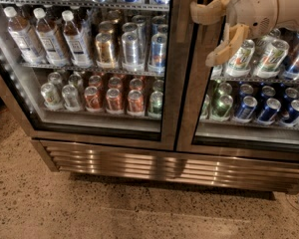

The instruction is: Open left fridge door

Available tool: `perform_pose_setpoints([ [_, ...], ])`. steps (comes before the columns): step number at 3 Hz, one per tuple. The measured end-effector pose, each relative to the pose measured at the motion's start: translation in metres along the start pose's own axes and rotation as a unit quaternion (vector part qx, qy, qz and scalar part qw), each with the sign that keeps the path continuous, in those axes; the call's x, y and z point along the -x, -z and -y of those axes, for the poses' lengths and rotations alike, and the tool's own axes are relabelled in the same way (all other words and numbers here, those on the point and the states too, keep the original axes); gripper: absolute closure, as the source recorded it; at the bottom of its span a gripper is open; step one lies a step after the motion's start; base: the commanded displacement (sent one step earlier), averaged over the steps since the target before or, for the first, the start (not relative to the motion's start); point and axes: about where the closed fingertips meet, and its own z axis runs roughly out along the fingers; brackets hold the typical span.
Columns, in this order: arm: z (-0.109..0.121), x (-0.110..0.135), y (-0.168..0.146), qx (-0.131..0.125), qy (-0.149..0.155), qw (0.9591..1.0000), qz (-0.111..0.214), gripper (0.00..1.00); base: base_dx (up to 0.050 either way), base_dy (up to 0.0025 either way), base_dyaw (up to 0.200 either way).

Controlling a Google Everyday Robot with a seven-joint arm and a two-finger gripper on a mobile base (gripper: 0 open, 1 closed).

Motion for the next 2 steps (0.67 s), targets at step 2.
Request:
perform_pose_setpoints([
  [2,-0.0162,-0.0007,0.0164,0.0,0.0,1.0,0.0,0.0,0.0,0.0,0.0],
])
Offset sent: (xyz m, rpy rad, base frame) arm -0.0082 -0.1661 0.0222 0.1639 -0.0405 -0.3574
